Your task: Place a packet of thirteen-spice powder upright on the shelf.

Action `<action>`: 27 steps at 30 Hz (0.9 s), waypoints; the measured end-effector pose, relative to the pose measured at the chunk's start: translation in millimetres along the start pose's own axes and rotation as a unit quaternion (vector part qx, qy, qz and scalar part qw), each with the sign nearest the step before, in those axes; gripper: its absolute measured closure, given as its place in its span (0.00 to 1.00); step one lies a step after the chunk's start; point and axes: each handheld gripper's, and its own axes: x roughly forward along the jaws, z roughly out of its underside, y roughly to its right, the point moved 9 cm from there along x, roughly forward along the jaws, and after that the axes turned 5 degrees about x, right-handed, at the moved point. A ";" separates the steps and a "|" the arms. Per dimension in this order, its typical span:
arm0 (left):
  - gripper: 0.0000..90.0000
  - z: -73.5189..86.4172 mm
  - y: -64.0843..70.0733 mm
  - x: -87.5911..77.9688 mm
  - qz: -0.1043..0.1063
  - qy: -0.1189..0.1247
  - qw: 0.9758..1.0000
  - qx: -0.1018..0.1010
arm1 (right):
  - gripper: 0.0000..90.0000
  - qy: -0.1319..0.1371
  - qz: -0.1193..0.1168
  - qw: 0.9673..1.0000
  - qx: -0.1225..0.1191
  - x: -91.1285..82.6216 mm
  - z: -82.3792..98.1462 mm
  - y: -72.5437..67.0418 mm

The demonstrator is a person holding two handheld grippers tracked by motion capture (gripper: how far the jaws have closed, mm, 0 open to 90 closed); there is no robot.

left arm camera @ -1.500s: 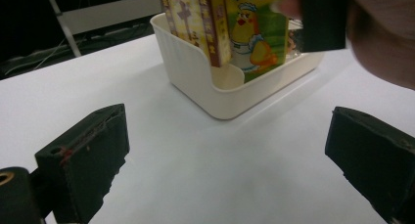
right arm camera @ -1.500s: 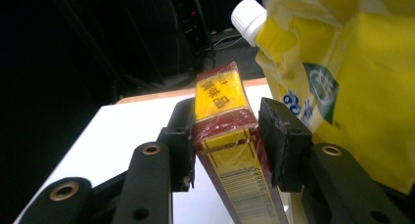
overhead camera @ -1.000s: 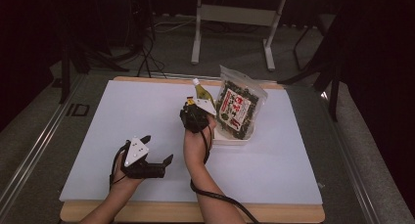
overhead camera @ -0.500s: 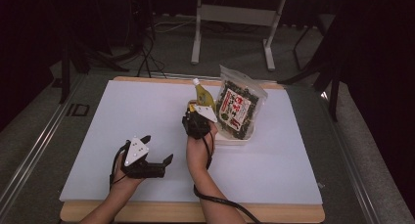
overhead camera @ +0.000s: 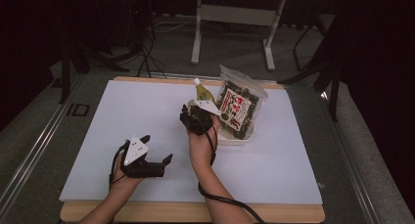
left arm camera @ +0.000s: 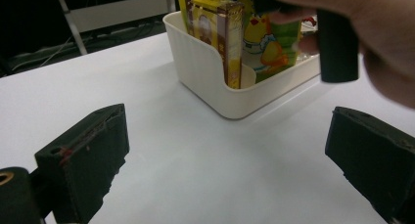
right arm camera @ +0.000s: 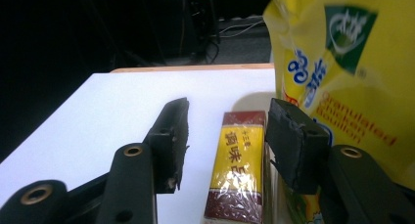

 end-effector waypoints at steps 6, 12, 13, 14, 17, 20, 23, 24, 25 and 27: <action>0.03 -0.1 -1.0 -0.4 0.000 0.000 1.000 -0.001 | 0.51 -0.008 -0.028 0.999 -0.013 -11.9 -10.9 -1.3; 0.03 -0.1 -0.2 0.1 0.003 -0.001 1.000 -0.001 | 0.42 -0.022 -0.056 0.997 -0.049 -21.4 -12.9 -2.9; 0.03 -0.2 -0.2 0.2 0.004 -0.001 1.000 0.000 | 0.38 -0.020 -0.060 0.996 -0.057 -22.7 -13.3 -3.2; 0.03 -0.1 -0.1 0.1 0.005 -0.002 1.000 -0.001 | 0.34 -0.020 -0.068 0.995 -0.068 -23.6 -13.0 -4.0; 0.03 -0.1 0.4 0.2 0.009 -0.002 1.000 -0.002 | 0.24 -0.028 -0.102 0.990 -0.092 -28.5 -8.5 -8.9; 0.03 0.2 -0.1 -0.2 0.010 -0.003 1.000 -0.001 | 0.15 -0.020 -0.127 0.985 -0.115 -36.1 -7.5 -13.8; 0.03 0.6 0.3 -0.1 0.012 -0.003 1.000 -0.003 | 0.14 -0.009 -0.142 0.981 -0.134 -44.5 -9.5 -14.5; 0.03 0.7 0.5 0.1 0.011 -0.003 1.000 -0.003 | 0.15 -0.014 -0.148 0.979 -0.137 -47.8 -9.7 -14.0; 0.03 0.6 0.7 0.1 0.013 -0.003 1.000 -0.003 | 0.15 -0.014 -0.156 0.978 -0.137 -51.5 -10.5 -13.6; 0.03 0.2 1.3 0.1 0.014 -0.002 1.000 -0.002 | 0.15 -0.014 -0.170 0.975 -0.143 -58.8 -11.2 -12.4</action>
